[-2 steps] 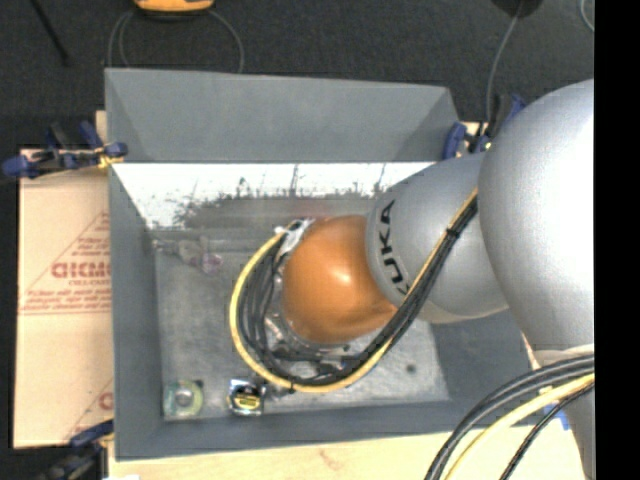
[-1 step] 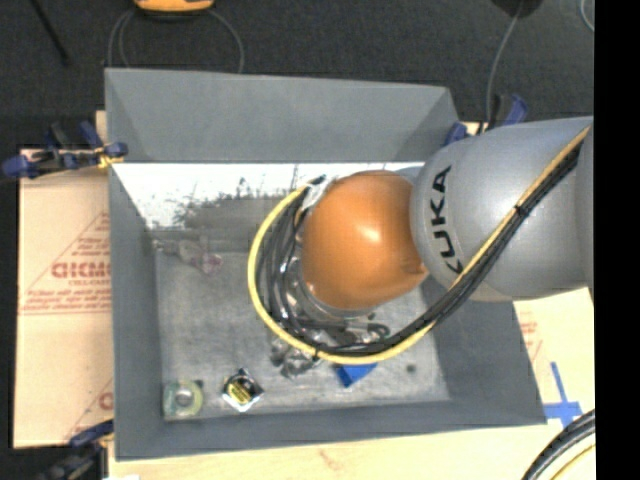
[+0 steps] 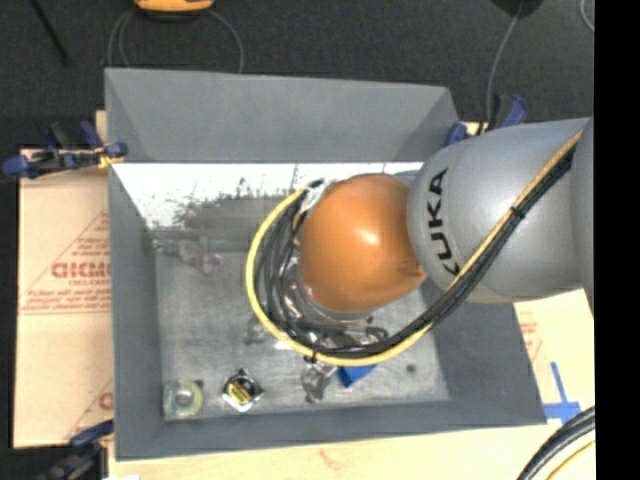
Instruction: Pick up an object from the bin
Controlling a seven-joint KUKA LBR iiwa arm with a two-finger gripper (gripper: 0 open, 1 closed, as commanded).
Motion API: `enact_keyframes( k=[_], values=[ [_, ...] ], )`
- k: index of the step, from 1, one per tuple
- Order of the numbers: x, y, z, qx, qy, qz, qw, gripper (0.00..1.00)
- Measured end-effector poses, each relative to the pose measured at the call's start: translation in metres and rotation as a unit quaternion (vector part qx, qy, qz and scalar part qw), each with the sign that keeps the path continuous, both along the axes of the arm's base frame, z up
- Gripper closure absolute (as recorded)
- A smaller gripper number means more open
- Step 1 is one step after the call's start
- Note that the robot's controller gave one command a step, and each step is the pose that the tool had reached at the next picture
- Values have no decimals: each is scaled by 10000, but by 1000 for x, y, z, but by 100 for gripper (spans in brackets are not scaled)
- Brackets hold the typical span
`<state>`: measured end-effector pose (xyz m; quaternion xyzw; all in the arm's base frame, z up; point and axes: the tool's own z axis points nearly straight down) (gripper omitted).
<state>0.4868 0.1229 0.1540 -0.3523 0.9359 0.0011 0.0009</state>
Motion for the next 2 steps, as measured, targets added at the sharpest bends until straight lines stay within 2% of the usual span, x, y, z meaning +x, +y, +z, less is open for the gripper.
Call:
enact_keyframes(
  k=[1,2],
  values=[
    [7,-106,-5,-26,-1,1155,9933,0],
    [17,-158,-79,0,-15,816,9967,0]
  ],
)
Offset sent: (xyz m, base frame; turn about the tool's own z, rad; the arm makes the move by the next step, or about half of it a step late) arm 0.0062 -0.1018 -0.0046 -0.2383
